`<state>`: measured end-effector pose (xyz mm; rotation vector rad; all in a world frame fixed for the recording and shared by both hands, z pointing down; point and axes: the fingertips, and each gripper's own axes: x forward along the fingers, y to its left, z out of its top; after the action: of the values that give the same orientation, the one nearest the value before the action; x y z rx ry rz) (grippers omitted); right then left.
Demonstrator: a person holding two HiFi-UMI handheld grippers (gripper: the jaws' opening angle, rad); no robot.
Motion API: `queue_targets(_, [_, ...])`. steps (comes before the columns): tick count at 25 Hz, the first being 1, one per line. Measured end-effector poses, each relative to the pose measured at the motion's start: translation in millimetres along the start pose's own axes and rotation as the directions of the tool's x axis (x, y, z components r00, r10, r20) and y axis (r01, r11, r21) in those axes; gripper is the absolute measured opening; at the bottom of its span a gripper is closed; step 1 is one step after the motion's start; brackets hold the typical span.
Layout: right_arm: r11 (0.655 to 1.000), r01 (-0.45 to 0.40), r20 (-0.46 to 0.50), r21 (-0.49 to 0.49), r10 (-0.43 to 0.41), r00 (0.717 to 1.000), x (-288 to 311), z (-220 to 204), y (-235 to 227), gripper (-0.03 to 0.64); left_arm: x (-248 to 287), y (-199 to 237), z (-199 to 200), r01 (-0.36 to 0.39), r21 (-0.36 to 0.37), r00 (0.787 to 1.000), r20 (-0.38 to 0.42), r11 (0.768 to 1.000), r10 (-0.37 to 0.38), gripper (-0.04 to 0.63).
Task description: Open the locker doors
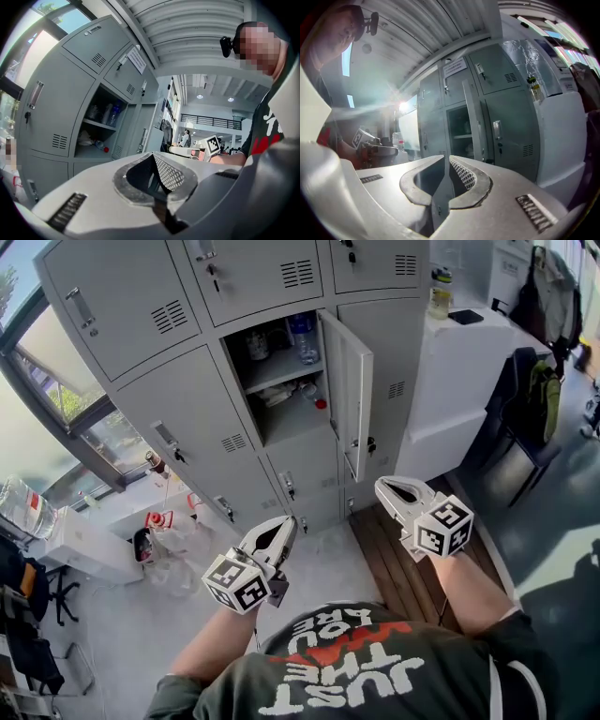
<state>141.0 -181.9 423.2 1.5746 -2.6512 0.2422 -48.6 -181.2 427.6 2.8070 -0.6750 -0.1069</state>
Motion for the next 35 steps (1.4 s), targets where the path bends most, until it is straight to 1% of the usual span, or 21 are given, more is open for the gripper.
queue_targets(4, [1.0,-0.024,0.004,-0.003,0.024,1.0,-12.2,1.2,-25.2,0.055,29.5,-21.5,-4.4,-0.017,0.013,1.0,0.0,1.0,0.017,0.002])
queue_targets(10, [0.992,-0.113,0.001,-0.05,0.113,0.994,-20.8,13.5,-85.3,0.055,94.1,-55.3,-18.0,-0.098,0.013,0.995,0.019,0.995,0.098,0.002])
queue_targets(14, [0.981,-0.169,-0.014,-0.09,0.168,0.986,-11.2,20.2,-125.5,0.057,130.5,-68.1,-18.5,-0.171,0.02,0.984,0.043,0.985,0.17,0.002])
queue_targets(18, [0.971,-0.201,-0.01,-0.128,0.201,0.979,15.7,33.7,-155.7,0.057,150.3,-70.8,-16.9,-0.232,0.019,0.972,0.049,0.973,0.231,0.002])
queue_targets(21, [0.972,-0.191,0.007,-0.133,0.194,0.981,44.4,44.1,-175.2,0.057,152.2,-68.6,-17.7,-0.272,0.033,0.962,0.036,0.962,0.271,0.002])
queue_targets(24, [0.979,-0.154,0.031,-0.134,0.159,0.987,74.9,54.7,-193.6,0.057,150.1,-62.4,-16.9,-0.309,0.038,0.951,0.032,0.95,0.308,0.002])
queue_targets(28, [0.983,-0.117,0.041,-0.143,0.124,0.991,110.7,66.9,-208.1,0.057,151.3,-51.5,-13.0,-0.337,0.036,0.941,0.039,0.941,0.335,0.002])
queue_targets(35, [0.981,-0.047,0.031,-0.191,0.054,0.998,161.9,82.3,-221.7,0.058,159.1,-37.0,-3.6,-0.325,0.047,0.945,0.047,0.945,0.323,0.002])
